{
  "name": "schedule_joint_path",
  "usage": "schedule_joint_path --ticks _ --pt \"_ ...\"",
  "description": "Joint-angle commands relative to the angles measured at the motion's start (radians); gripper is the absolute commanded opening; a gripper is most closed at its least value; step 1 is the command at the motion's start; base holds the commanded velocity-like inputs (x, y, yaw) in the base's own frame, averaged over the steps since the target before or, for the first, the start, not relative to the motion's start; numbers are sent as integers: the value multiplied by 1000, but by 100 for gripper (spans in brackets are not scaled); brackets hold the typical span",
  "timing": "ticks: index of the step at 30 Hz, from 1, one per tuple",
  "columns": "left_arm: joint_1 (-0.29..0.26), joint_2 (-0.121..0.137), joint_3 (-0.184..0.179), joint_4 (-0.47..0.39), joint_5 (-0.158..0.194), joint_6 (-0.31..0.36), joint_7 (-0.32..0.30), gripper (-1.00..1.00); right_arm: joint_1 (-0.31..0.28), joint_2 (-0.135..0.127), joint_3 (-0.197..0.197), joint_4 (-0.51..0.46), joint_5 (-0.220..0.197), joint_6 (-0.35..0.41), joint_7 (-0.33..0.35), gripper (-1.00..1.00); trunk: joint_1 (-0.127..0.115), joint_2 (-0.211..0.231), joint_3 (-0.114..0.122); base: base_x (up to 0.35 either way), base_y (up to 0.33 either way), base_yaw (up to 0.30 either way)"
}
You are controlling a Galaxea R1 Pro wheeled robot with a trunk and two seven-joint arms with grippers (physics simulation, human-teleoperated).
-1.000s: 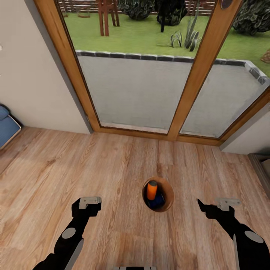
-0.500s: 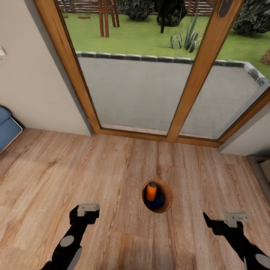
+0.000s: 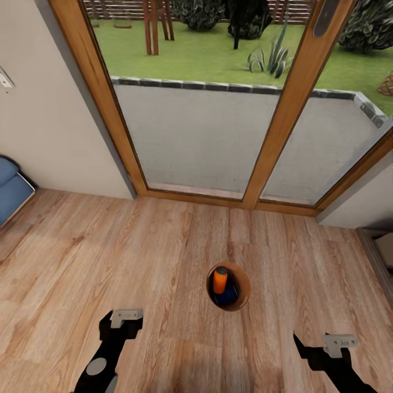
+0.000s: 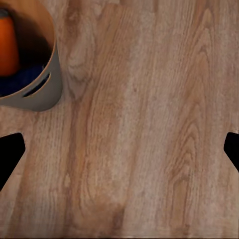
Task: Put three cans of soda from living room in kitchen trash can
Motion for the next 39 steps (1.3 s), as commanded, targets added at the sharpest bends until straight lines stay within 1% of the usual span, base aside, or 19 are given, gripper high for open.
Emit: schedule_joint_path --ticks 1,5,7,9,13,15,18,22,27,31,37,39 --pt "4 0 0 11 0 -17 1 100 0 -6 0 22 0 -6 -1 100 -4 7 3 0 0 0" --pt "21 0 0 54 1 -98 3 100 2 -25 -2 102 -2 -48 -4 100 -19 35 16 0 0 0" --pt "32 0 0 71 1 -139 4 100 4 -30 -4 137 -3 -90 -6 100 -27 49 22 0 0 0" --pt "44 0 0 84 1 -173 5 100 8 -32 -13 168 -4 -153 -9 100 -35 63 28 0 0 0" --pt "75 0 0 105 1 -225 7 100 17 -28 -63 217 -6 -276 -14 100 -50 91 41 0 0 0" --pt "89 0 0 118 1 -251 7 100 20 -27 -89 243 -6 -314 -15 100 -58 105 47 0 0 0" --pt "105 0 0 149 1 -298 8 100 23 -28 -113 284 -6 -349 -16 100 -69 126 57 0 0 0" --pt "116 -1 0 212 2 -366 8 100 24 -29 -128 332 -7 -372 -17 100 -69 126 57 0 0 0" --pt "120 -1 0 297 2 -445 9 100 25 -28 -136 388 -7 -394 -18 100 -69 126 57 0 0 0" --pt "122 -2 -1 357 2 -492 9 100 25 -29 -138 445 -5 -451 -22 100 -69 126 57 0 0 0" --pt "123 -5 -1 445 2 -561 9 100 25 -28 -135 550 5 -525 -66 100 -69 126 57 0 0 0" --pt "123 -6 -1 471 2 -581 10 100 25 -28 -133 583 15 -548 -84 100 -69 126 57 0 0 0"
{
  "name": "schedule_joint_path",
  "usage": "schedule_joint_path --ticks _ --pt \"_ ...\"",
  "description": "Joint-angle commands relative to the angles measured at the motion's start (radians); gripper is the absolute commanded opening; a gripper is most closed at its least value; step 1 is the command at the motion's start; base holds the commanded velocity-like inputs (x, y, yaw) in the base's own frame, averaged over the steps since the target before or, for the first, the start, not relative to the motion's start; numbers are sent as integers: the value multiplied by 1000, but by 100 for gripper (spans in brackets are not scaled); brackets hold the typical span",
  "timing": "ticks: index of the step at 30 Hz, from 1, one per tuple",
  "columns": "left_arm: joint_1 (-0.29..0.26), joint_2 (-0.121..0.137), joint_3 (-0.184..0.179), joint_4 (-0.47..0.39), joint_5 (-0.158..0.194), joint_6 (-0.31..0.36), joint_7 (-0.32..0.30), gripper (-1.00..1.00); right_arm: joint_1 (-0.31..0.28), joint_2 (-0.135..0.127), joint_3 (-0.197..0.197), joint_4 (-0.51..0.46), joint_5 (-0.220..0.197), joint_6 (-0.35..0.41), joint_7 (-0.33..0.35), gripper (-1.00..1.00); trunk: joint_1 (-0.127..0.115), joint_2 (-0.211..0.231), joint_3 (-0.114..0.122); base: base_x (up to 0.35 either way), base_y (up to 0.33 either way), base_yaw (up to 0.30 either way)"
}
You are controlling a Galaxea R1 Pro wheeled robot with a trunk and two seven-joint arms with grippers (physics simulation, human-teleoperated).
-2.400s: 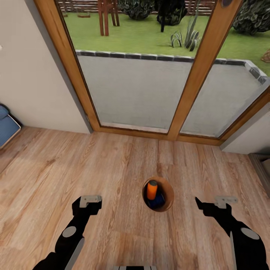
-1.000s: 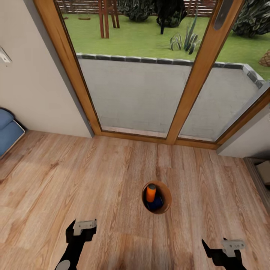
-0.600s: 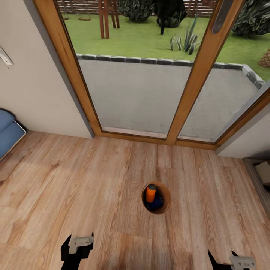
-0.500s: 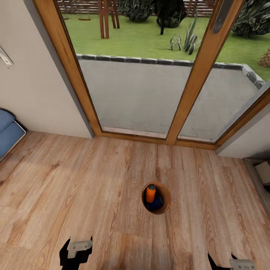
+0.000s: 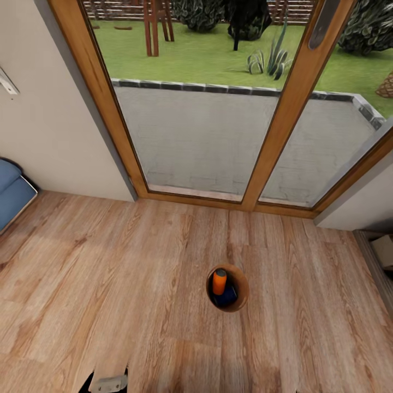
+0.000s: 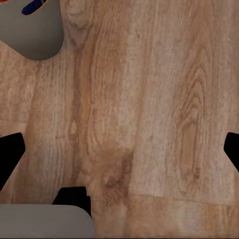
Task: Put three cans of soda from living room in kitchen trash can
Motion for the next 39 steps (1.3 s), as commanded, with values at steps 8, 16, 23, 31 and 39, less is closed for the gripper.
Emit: schedule_joint_path --ticks 8,16,23,31,39 --pt "-1 -4 5 157 3 -67 2 100 0 -1 5 187 168 -155 -204 100 0 0 0 0 0 0" --pt "-13 0 8 554 51 -117 9 100 -1 -44 4 399 197 -166 -298 100 0 0 0 0 0 0" --pt "-15 2 6 642 114 -142 -5 100 -2 -80 6 511 200 -165 -368 100 0 0 0 0 0 0" --pt "-15 2 4 658 128 -147 -30 100 -2 -96 6 554 192 -164 -382 100 0 0 0 0 0 0" --pt "-16 1 4 660 131 -144 -30 100 -2 -100 4 559 186 -164 -384 100 0 0 0 0 0 0"
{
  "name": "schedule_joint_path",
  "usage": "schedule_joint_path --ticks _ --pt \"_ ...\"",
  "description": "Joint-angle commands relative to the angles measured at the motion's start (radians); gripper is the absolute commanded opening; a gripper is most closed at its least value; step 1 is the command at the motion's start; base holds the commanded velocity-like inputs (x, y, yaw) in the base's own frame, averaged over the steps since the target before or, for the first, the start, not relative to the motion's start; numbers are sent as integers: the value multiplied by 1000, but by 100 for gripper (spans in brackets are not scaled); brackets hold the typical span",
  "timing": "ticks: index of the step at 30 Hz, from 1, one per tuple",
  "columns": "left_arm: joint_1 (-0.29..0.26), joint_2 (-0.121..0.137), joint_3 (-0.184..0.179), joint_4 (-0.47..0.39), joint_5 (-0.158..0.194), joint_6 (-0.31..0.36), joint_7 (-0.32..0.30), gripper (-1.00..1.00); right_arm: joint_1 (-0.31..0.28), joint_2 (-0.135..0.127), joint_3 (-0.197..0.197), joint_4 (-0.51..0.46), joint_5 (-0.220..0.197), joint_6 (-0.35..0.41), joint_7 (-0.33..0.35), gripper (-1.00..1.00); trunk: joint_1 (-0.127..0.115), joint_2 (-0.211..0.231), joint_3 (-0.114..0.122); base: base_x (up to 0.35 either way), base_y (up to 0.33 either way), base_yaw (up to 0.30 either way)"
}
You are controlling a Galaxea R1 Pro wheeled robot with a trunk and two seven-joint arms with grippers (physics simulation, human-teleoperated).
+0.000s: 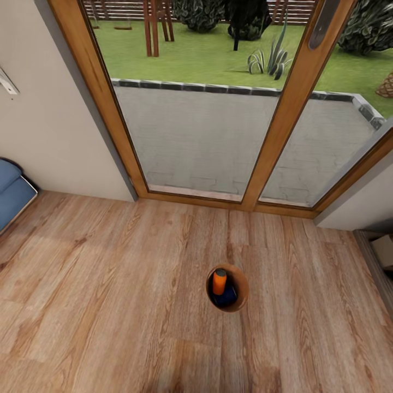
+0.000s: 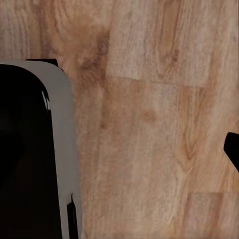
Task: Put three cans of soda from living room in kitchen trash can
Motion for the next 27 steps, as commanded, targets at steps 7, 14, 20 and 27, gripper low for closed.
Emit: schedule_joint_path --ticks 7,14,20,27 --pt "1 -3 -1 0 -1 3 3 100 0 6 -5 2 -2 1 -1 100 0 0 0 0 0 0" --pt "1 -8 -4 0 -6 3 -3 100 0 6 -6 3 0 1 -1 100 0 0 0 0 0 0" --pt "2 -9 -6 0 -7 2 -4 100 0 10 -1 17 1 2 0 100 0 0 0 0 0 0" --pt "2 -9 -8 0 -7 2 -4 100 0 12 3 37 2 3 0 100 0 0 0 0 0 0"
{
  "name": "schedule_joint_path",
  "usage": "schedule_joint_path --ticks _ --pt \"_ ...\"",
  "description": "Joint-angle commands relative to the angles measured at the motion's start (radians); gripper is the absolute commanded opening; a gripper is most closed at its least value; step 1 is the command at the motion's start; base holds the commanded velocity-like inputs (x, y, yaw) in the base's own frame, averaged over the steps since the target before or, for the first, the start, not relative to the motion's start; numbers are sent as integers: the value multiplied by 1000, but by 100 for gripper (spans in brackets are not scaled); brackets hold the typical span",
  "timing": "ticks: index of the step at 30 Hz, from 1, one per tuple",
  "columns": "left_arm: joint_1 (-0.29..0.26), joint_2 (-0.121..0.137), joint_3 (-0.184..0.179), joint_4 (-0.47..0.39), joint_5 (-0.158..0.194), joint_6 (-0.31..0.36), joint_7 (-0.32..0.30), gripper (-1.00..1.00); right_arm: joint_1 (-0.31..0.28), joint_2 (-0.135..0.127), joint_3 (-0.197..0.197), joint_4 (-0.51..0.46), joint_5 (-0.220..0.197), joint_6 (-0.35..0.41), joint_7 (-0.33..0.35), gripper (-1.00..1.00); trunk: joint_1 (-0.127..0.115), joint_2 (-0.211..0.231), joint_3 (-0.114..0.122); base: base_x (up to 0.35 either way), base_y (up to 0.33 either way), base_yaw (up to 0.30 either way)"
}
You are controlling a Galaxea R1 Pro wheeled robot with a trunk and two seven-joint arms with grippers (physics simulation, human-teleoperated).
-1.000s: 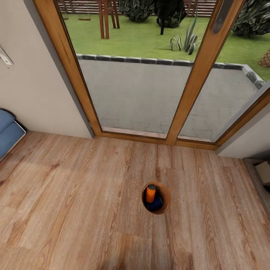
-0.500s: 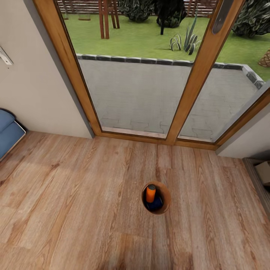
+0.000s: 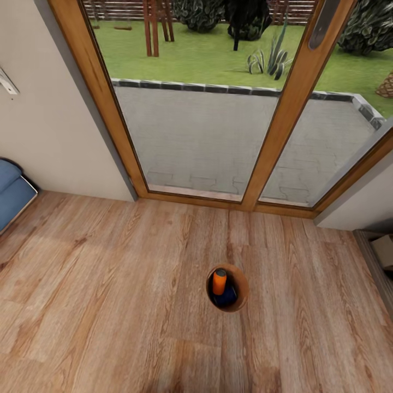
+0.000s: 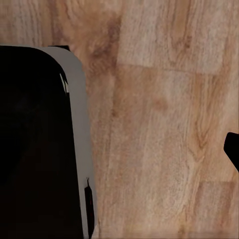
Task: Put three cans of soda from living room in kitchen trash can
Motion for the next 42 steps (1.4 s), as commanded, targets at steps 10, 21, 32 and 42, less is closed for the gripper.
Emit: schedule_joint_path --ticks 10,21,32,42 --pt "0 0 0 0 0 0 0 100 0 -2 -1 77 1 0 1 100 0 0 0 0 0 0" --pt "6 0 2 0 0 0 0 100 0 1 -3 93 1 2 1 100 0 0 0 0 0 0" --pt "6 0 3 0 0 0 0 100 0 2 -3 93 0 2 2 100 0 0 0 0 0 0" --pt "6 0 3 0 0 0 0 100 0 2 -3 93 0 2 2 100 0 0 0 0 0 0"
